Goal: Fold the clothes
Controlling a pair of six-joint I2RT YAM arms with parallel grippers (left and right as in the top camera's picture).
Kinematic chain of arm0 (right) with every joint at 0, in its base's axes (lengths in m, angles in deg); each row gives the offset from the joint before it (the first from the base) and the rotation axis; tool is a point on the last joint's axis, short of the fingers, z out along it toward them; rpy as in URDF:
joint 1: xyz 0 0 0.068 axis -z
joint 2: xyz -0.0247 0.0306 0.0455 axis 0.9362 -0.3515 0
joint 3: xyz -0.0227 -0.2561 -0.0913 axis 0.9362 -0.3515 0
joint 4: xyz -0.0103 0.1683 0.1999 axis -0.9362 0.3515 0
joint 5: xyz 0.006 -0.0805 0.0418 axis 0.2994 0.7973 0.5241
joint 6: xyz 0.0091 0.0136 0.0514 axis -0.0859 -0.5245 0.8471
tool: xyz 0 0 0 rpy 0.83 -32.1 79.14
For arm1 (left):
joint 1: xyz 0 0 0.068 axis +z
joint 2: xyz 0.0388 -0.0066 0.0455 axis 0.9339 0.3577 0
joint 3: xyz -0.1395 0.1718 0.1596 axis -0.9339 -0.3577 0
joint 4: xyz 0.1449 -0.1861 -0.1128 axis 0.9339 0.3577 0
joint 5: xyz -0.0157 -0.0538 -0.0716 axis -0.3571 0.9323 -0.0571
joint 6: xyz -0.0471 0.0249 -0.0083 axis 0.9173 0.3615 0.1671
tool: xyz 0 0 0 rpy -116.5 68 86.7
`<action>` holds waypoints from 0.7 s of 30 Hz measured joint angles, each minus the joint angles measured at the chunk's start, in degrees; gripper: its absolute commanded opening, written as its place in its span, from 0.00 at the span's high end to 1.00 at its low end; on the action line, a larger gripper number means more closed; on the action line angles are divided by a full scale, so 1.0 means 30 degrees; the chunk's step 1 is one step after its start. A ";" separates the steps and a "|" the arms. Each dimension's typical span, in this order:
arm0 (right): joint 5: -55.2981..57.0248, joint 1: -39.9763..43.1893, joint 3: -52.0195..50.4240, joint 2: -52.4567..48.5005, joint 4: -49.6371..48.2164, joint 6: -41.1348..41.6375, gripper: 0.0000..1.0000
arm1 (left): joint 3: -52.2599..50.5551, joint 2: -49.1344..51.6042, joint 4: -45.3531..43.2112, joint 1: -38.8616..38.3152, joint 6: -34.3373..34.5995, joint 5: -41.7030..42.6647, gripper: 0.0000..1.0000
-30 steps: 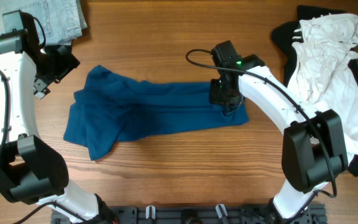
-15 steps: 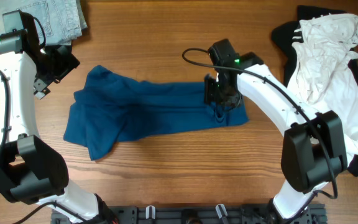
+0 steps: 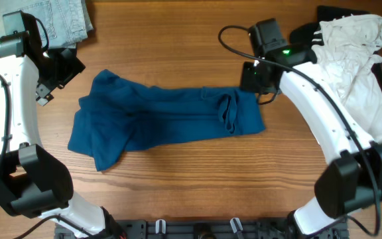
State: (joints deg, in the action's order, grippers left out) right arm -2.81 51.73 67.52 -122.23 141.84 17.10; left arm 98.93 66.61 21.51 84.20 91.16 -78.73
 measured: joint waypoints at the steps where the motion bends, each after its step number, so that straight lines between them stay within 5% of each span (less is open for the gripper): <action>1: -0.0262 -0.0044 -0.0321 -0.0721 -0.0153 -0.0051 0.96 | 0.0000 0.0000 0.0007 0.0000 0.0000 0.0000 0.00; 8: -0.3031 -0.0262 -0.0780 -0.4991 -0.0656 -0.0845 0.96 | 0.0000 0.0000 0.0000 0.0000 0.0000 0.0000 0.00; 21: -0.4648 -0.0772 -0.0197 -0.5144 -0.0517 -0.1537 0.91 | 0.0000 0.0000 0.0000 0.0000 0.0000 0.0000 0.00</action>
State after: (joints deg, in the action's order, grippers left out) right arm -16.75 49.41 66.93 -137.66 140.29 12.49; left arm 98.93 66.61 21.51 84.20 91.16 -78.73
